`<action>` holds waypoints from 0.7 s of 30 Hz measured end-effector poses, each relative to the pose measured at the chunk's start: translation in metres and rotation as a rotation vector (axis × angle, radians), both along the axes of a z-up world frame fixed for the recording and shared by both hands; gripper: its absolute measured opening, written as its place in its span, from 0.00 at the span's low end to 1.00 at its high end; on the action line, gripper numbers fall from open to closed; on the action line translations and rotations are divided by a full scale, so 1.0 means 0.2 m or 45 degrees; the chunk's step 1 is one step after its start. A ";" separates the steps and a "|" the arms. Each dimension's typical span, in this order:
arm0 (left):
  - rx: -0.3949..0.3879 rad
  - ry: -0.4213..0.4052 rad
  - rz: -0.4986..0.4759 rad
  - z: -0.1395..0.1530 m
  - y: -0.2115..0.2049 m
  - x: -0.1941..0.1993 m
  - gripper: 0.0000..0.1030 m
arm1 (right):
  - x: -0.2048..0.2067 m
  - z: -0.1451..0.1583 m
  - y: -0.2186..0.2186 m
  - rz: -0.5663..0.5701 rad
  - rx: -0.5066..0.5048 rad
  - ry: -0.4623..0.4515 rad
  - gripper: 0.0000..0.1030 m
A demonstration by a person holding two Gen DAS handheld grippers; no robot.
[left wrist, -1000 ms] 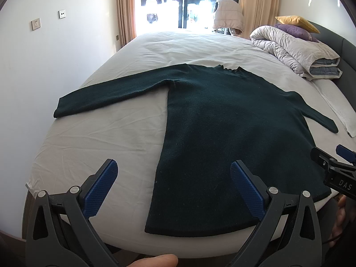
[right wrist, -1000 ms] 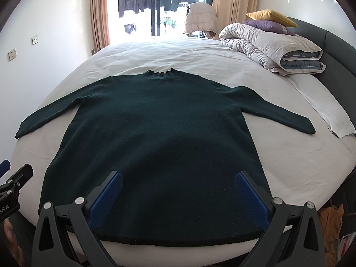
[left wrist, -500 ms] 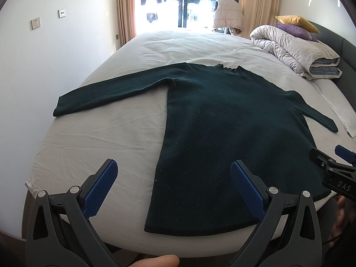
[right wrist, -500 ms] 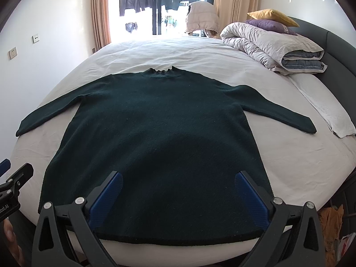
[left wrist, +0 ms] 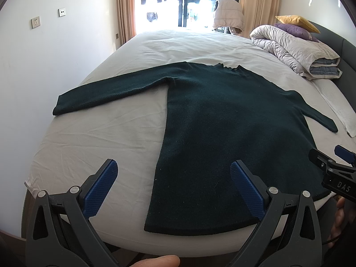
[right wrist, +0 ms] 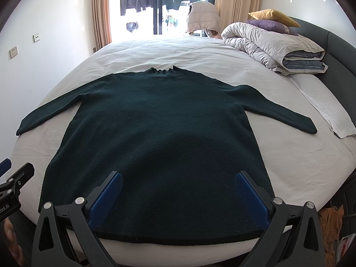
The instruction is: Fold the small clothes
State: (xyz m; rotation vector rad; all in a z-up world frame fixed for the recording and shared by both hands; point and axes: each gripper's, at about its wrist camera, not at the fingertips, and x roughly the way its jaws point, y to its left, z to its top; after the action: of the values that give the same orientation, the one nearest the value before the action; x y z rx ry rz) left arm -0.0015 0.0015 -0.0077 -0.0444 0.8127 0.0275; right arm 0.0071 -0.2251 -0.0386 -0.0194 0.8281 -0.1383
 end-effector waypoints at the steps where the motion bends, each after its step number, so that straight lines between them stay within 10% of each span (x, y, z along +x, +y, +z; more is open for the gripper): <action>1: -0.001 0.000 -0.001 0.00 0.00 0.00 1.00 | 0.00 0.00 0.00 0.000 0.000 0.000 1.00; 21: -0.003 -0.002 -0.001 -0.06 -0.01 -0.03 1.00 | 0.01 -0.02 0.02 0.009 -0.001 0.003 1.00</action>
State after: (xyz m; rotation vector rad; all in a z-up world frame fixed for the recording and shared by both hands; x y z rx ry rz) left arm -0.0071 -0.0005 -0.0195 -0.0465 0.8113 0.0253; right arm 0.0082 -0.2214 -0.0431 -0.0228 0.8305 -0.1320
